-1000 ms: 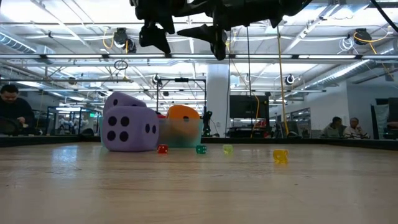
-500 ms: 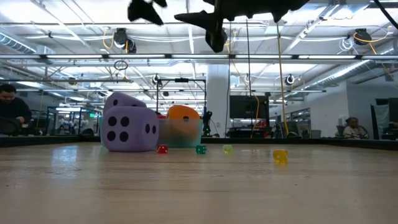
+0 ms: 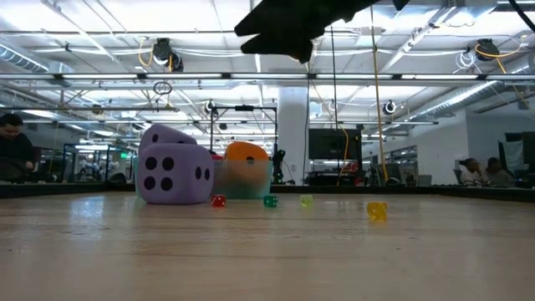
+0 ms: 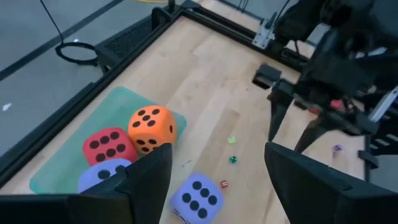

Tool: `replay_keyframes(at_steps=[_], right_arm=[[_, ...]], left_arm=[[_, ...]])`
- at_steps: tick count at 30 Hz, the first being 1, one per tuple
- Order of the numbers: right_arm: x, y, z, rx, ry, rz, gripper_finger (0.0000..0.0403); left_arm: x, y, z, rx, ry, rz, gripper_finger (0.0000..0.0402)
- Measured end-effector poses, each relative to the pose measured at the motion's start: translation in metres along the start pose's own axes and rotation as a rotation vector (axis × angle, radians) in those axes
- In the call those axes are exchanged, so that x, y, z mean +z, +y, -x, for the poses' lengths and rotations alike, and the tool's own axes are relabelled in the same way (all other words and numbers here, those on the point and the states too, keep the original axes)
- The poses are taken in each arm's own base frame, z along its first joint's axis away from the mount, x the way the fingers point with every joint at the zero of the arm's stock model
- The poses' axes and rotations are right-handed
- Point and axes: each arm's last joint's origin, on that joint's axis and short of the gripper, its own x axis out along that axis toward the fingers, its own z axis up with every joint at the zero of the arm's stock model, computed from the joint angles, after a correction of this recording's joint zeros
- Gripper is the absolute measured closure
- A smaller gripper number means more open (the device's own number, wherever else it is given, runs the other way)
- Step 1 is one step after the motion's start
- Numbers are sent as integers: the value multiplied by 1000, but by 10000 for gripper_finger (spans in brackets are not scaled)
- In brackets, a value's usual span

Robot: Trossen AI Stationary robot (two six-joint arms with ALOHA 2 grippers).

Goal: Pick & Place Dice
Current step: Put the large purple dice into the green bin

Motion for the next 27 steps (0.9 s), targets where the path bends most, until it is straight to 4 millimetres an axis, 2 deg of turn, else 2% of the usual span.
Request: replay_keyframes(at_steps=[5, 10, 14, 21, 27], right_arm=[[-12, -6, -14, -32, 52, 52, 170], [-26, -21, -29, -6, 130, 54, 149], [-22, -36, -39, 59, 188, 12, 143], [-3, -60, -61, 102, 249, -3, 134], [2, -75, -76, 121, 319, -115, 135]], left_arm=[[-5, 1, 17, -25, -28, 30, 135], [-7, 1, 23, -42, -40, 58, 135], [-7, -1, 23, -50, -36, 68, 135], [-4, -6, 13, -55, -24, 89, 135], [-2, -12, 2, -61, -6, 89, 135]])
